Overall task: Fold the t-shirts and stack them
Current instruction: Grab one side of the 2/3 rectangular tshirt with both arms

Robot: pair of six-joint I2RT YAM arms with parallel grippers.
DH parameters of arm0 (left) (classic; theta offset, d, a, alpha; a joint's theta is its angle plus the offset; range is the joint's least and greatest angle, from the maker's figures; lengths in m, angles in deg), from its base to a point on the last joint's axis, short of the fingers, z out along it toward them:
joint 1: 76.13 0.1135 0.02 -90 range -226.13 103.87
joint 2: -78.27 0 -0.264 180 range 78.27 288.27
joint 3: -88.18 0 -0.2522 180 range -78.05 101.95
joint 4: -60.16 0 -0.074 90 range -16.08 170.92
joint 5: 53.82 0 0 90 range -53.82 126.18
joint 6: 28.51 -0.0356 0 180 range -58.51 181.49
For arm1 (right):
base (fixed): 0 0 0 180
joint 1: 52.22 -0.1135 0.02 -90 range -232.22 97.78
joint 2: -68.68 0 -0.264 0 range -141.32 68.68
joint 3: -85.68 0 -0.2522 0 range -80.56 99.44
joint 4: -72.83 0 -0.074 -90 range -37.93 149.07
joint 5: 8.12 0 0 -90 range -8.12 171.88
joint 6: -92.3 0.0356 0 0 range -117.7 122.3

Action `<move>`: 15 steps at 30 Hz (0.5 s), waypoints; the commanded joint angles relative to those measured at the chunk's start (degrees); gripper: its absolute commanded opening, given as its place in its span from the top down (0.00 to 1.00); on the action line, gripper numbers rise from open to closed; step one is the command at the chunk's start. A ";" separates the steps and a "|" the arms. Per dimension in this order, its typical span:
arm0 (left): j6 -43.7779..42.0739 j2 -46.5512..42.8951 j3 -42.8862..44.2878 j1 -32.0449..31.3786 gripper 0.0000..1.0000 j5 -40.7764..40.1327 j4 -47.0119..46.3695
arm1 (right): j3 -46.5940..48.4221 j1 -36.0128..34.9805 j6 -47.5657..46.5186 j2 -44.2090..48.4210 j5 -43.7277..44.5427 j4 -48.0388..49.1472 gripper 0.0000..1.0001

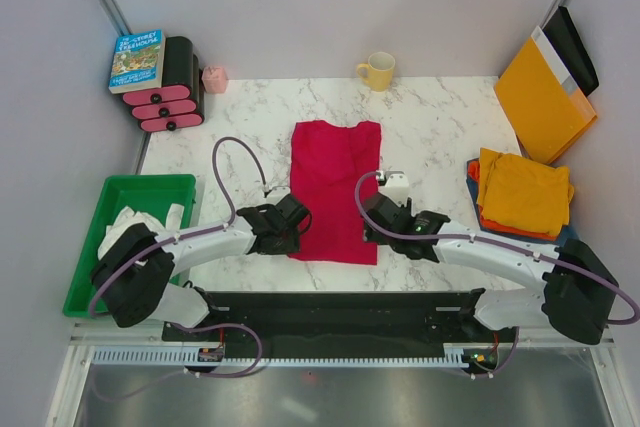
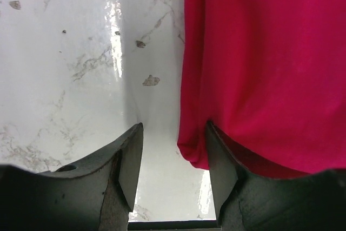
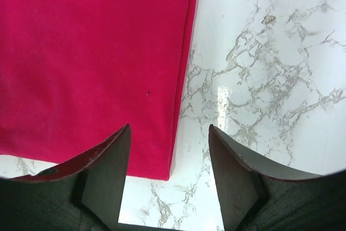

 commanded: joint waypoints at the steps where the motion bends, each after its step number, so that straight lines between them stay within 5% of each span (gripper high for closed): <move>1: -0.99 1.82 0.62 0.09 0.45 2.24 -2.34 | -0.55 -0.67 2.62 2.48 1.88 -1.47 0.34; 6: 0.59 0.15 -1.40 0.09 0.49 2.77 -2.78 | -1.51 -1.20 3.32 2.92 1.53 -1.65 0.34; 11: 0.76 0.32 -2.45 0.09 0.67 3.38 -2.61 | -2.31 -1.55 4.02 2.22 0.83 -1.29 0.34; 15: 1.64 0.41 -3.77 0.09 0.72 4.61 -2.78 | -5.63 -1.64 7.00 1.43 -1.19 -0.07 0.34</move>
